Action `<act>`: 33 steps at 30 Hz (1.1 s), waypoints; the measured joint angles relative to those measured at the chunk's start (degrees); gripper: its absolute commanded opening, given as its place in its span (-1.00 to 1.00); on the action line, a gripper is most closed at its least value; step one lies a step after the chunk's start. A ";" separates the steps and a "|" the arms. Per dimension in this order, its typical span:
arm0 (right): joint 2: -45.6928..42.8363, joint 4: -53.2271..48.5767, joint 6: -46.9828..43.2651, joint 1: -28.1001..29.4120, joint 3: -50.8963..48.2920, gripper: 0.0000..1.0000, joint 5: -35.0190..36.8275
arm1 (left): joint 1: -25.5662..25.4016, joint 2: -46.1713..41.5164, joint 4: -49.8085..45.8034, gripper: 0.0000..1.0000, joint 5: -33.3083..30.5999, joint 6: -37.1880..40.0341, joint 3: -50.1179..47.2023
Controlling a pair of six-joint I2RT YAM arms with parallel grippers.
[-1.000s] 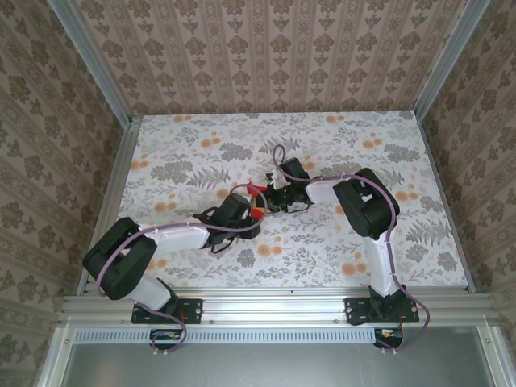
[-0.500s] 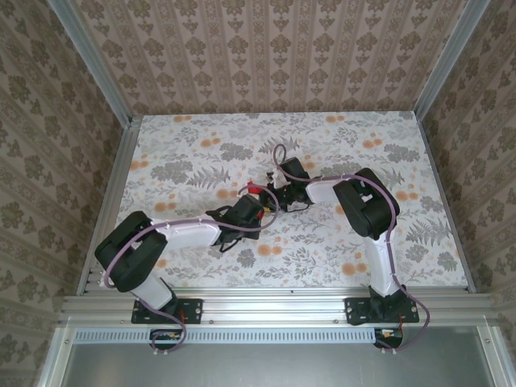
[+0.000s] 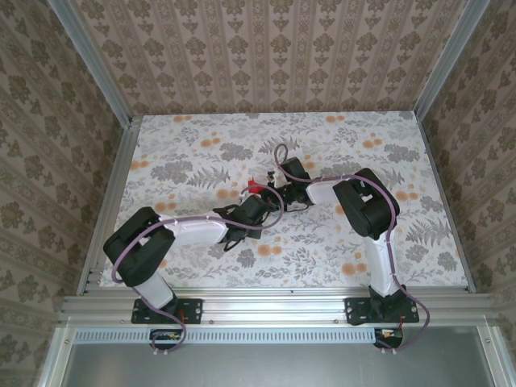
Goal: Fold a paper plane with a square sheet of paper (pick it up from the middle)
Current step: Fold the wing for the fifth time at the center of the table.
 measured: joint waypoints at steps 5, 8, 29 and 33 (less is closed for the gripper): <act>0.00 0.94 0.61 -0.07 -0.04 -0.55 -0.04 | -0.37 0.87 -1.53 -0.85 -1.95 -0.15 1.27; 0.00 1.03 0.61 -0.07 -0.04 -0.55 -0.07 | -0.68 1.49 -2.29 -0.85 -2.75 -0.15 2.01; -0.11 -0.96 -1.20 -0.24 -0.04 -0.87 1.60 | -2.86 4.13 -5.18 -0.72 -7.08 0.42 4.59; -0.11 -1.18 -1.62 -0.44 -0.04 -0.87 1.68 | -2.80 1.75 -5.20 -0.44 -5.03 1.25 4.26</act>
